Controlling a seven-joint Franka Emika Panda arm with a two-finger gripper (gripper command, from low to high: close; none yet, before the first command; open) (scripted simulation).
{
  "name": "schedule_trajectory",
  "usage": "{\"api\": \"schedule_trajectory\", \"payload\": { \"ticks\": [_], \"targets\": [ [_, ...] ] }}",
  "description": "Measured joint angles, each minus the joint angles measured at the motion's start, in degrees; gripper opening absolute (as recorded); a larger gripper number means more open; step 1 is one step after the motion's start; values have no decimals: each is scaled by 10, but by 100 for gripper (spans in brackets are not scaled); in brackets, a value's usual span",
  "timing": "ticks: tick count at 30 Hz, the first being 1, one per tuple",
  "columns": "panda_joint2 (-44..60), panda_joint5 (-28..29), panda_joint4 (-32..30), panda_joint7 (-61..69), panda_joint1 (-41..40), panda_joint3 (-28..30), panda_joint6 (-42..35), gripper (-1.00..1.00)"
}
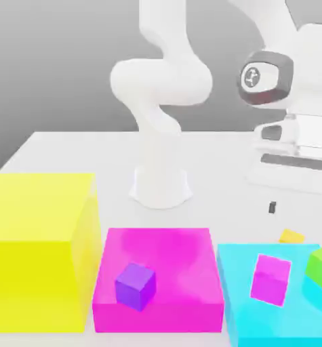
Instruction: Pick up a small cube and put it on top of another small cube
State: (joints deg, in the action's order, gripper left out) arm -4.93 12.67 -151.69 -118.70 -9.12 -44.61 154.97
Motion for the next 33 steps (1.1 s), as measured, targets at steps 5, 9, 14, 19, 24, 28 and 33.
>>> {"api": "schedule_trajectory", "payload": {
  "ticks": [5, 9, 14, 19, 24, 28, 33],
  "targets": [
    [74, 40, -33, -136, 58, -8, 37, 0],
    [124, 56, -52, -218, 98, 1, 69, 0],
    [181, 156, -35, -303, 171, 91, 100, 0],
    [237, 260, -15, -383, 255, 198, 132, 0],
    [258, 298, -7, -411, 288, 238, 145, -100],
    [259, 300, -7, -413, 290, 241, 147, -100],
    [211, 212, -24, -345, 214, 146, 118, -100]
  ]
}}
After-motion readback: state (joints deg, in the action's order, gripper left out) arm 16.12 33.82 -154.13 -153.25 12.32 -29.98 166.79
